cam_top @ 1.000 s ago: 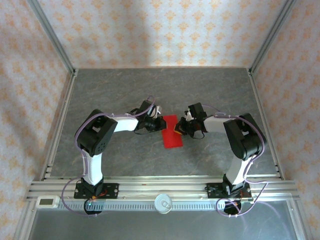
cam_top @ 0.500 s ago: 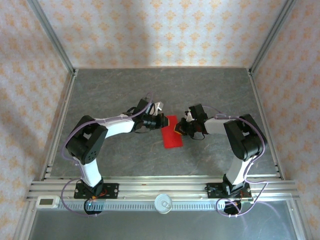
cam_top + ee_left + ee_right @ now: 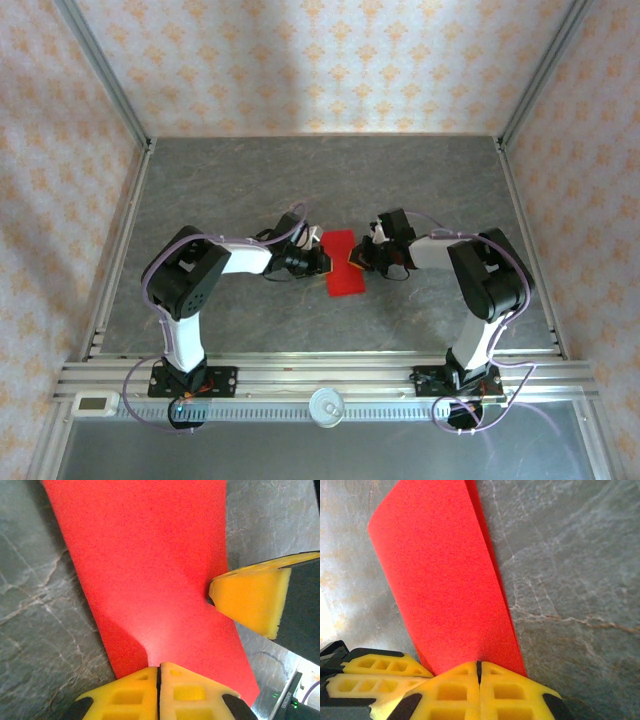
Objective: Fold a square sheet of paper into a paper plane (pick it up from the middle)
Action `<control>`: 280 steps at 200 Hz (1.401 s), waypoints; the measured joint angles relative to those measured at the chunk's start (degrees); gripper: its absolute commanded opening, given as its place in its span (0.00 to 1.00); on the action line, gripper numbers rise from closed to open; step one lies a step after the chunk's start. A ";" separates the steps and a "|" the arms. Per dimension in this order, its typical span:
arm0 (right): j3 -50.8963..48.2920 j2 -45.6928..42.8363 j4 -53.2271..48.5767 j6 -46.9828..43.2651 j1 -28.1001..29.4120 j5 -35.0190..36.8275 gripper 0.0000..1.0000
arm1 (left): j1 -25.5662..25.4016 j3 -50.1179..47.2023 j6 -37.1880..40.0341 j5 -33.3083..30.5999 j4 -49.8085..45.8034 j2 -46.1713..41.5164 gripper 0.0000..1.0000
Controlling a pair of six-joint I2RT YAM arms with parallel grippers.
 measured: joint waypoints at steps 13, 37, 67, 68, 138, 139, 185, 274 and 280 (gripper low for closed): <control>-0.17 -0.02 0.28 0.13 0.00 0.11 0.00 | -0.26 0.68 0.55 -0.55 -1.27 -0.15 0.10; -0.35 -0.11 0.61 0.15 0.00 0.13 0.00 | -0.35 1.97 0.87 -0.90 -3.02 -0.98 0.10; -0.39 -0.11 0.76 0.44 0.00 0.13 0.00 | -1.49 3.26 0.44 -0.59 -3.06 -2.14 0.10; -0.39 -0.11 0.76 0.48 0.02 0.13 0.00 | -1.53 3.28 0.42 -0.59 -3.06 -2.16 0.10; -0.39 -0.11 0.76 0.57 0.00 0.13 0.00 | -3.23 -1.33 0.17 -0.63 -1.22 -2.16 0.09; -0.39 -0.11 0.76 0.55 0.00 0.13 0.00 | -3.23 -1.40 0.17 -0.63 -1.20 -2.16 0.09; -0.44 -0.13 0.81 0.55 0.00 0.15 0.00 | -3.15 -3.48 0.44 -0.61 1.79 -2.29 0.10; -0.44 -0.13 0.81 0.57 0.00 0.17 0.00 | -4.00 -3.91 -2.08 0.24 3.21 -8.00 0.10; -0.44 -0.13 0.81 0.57 0.00 0.17 0.00 | -4.07 -4.31 -2.32 0.52 3.58 -7.98 0.10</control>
